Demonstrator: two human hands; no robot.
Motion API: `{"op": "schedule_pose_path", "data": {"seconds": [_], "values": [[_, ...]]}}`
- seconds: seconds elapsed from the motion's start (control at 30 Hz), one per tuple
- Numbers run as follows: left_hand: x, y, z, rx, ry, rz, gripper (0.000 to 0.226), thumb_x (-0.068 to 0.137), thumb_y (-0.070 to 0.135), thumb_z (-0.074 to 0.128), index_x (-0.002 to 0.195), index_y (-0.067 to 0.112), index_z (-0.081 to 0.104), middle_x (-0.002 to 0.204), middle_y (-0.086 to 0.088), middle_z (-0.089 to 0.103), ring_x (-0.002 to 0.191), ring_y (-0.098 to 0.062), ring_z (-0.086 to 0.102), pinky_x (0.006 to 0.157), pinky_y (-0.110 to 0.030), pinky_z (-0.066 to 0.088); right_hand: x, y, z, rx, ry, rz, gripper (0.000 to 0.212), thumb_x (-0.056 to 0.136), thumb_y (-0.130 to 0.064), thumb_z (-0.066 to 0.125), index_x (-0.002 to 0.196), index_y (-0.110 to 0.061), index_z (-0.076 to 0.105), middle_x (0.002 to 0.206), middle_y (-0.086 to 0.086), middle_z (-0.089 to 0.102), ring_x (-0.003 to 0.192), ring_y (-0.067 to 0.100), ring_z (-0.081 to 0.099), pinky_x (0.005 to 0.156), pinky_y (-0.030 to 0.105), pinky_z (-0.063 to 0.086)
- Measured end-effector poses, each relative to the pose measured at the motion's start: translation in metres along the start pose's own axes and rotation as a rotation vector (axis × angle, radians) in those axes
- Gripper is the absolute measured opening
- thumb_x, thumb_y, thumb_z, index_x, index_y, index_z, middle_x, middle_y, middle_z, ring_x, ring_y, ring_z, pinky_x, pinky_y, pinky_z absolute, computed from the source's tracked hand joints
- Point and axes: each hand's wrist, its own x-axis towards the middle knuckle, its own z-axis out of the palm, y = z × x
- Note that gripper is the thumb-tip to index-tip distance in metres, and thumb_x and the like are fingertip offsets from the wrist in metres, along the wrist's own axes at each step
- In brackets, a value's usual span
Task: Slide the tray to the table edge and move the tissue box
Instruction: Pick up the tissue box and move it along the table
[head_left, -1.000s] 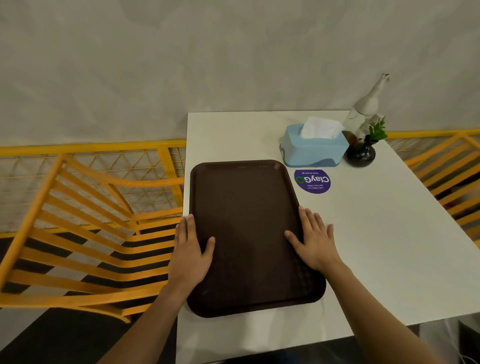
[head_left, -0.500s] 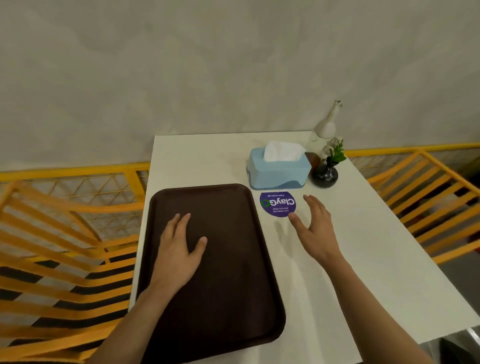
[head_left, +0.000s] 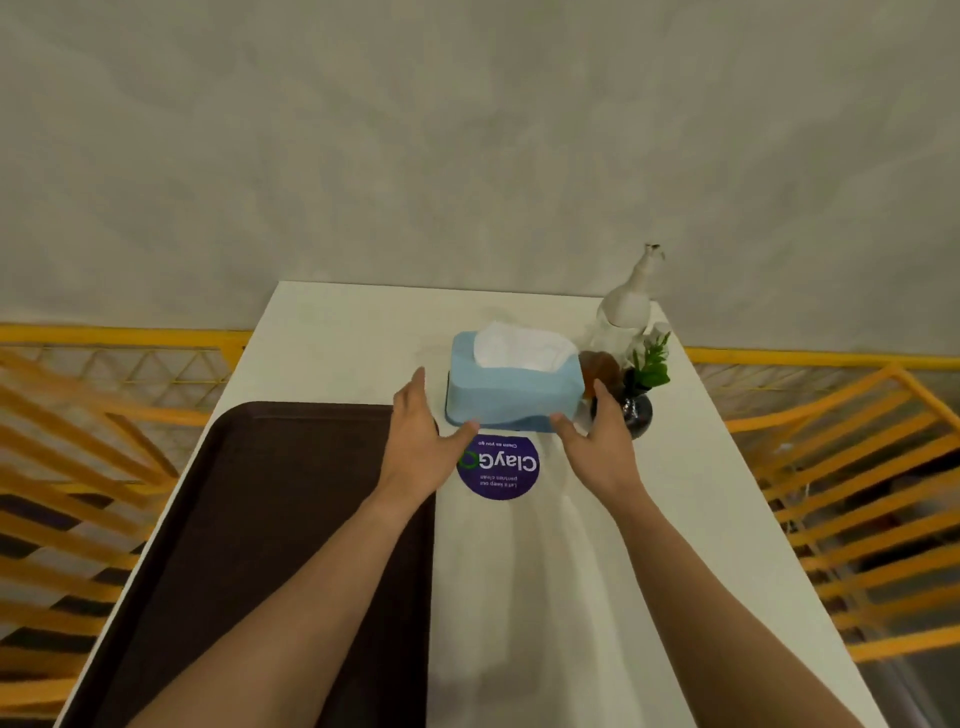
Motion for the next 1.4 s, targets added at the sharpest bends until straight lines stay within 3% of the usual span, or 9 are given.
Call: {"op": "schedule_pose_path", "data": {"seconds": [0.23, 0.33, 0.4, 0.47, 0.53, 0.83, 0.93, 1.07, 1.4], "values": [[0.047, 0.0, 0.027, 0.03, -0.036, -0.099, 0.125, 0.073, 0.046, 0.086, 0.161, 0.014, 0.003, 0.162, -0.014, 0.024, 0.148, -0.031, 0.028, 0.114, -0.041, 0.031, 0.023, 0.021, 0.011, 0.093, -0.071, 0.015, 0.083, 0.092, -0.038, 0.069, 0.158, -0.021, 0.021, 0.154, 0.0, 0.044, 0.138, 0.022, 0.044, 0.099, 0.027, 0.034], [0.062, -0.002, 0.031, 0.053, -0.097, -0.113, 0.126, 0.071, 0.044, 0.088, 0.16, 0.013, 0.005, 0.154, -0.014, 0.039, 0.141, -0.034, 0.039, 0.11, -0.045, 0.038, 0.029, 0.027, 0.012, 0.126, -0.116, 0.013, 0.079, 0.089, -0.03, 0.073, 0.153, -0.025, 0.028, 0.14, -0.004, 0.055, 0.127, 0.019, 0.053, 0.095, 0.028, 0.041], [0.067, -0.006, 0.035, 0.013, -0.137, -0.099, 0.112, 0.071, 0.04, 0.089, 0.157, 0.016, 0.02, 0.137, -0.005, 0.055, 0.128, -0.029, 0.053, 0.093, -0.028, 0.049, 0.031, 0.03, 0.014, 0.133, -0.141, -0.001, 0.076, 0.088, -0.025, 0.073, 0.151, -0.03, 0.029, 0.128, -0.013, 0.057, 0.116, 0.014, 0.056, 0.09, 0.028, 0.043], [0.068, -0.011, 0.04, -0.019, -0.127, -0.068, 0.089, 0.073, 0.034, 0.088, 0.145, 0.021, 0.037, 0.12, 0.006, 0.059, 0.113, -0.021, 0.061, 0.07, -0.009, 0.046, 0.033, 0.03, 0.017, 0.115, -0.133, -0.018, 0.074, 0.092, -0.024, 0.07, 0.153, -0.03, 0.029, 0.128, -0.011, 0.058, 0.112, 0.01, 0.055, 0.089, 0.027, 0.044], [0.067, -0.013, 0.044, -0.055, -0.088, -0.059, 0.079, 0.076, 0.029, 0.087, 0.141, 0.023, 0.042, 0.116, 0.009, 0.059, 0.104, -0.015, 0.059, 0.06, -0.006, 0.045, 0.035, 0.03, 0.02, 0.098, -0.098, -0.028, 0.066, 0.096, -0.027, 0.067, 0.152, -0.026, 0.032, 0.132, -0.005, 0.061, 0.113, 0.014, 0.057, 0.088, 0.027, 0.045], [0.08, -0.005, 0.013, -0.074, -0.051, 0.016, 0.079, 0.078, 0.028, 0.086, 0.143, 0.021, 0.042, 0.12, 0.009, 0.057, 0.105, -0.011, 0.054, 0.065, -0.004, 0.041, 0.041, 0.004, 0.026, 0.066, -0.03, -0.103, 0.058, 0.098, -0.034, 0.064, 0.148, -0.023, 0.037, 0.131, -0.004, 0.061, 0.111, 0.011, 0.055, 0.087, 0.025, 0.045], [0.084, -0.006, -0.009, -0.08, -0.028, 0.038, 0.079, 0.077, 0.028, 0.086, 0.143, 0.022, 0.043, 0.12, 0.01, 0.056, 0.106, -0.01, 0.053, 0.067, -0.004, 0.039, 0.041, -0.016, 0.036, 0.094, -0.032, -0.154, 0.055, 0.097, -0.038, 0.064, 0.145, -0.027, 0.039, 0.121, -0.014, 0.058, 0.105, 0.007, 0.056, 0.081, 0.019, 0.045], [0.09, -0.017, -0.049, -0.068, 0.003, 0.065, 0.079, 0.076, 0.029, 0.087, 0.142, 0.023, 0.044, 0.119, 0.011, 0.056, 0.105, -0.011, 0.054, 0.066, -0.004, 0.038, 0.035, -0.045, 0.06, 0.106, -0.055, -0.141, 0.059, 0.098, -0.041, 0.061, 0.149, -0.031, 0.033, 0.129, -0.009, 0.06, 0.103, 0.007, 0.056, 0.081, 0.022, 0.048], [0.108, -0.069, -0.162, -0.016, 0.06, 0.082, 0.08, 0.077, 0.033, 0.086, 0.143, 0.026, 0.041, 0.118, 0.013, 0.054, 0.104, -0.009, 0.051, 0.069, -0.008, 0.038, 0.016, -0.125, 0.156, 0.126, -0.078, -0.16, 0.062, 0.098, -0.043, 0.061, 0.151, -0.029, 0.032, 0.141, -0.001, 0.058, 0.123, 0.025, 0.06, 0.092, 0.032, 0.049]]}}
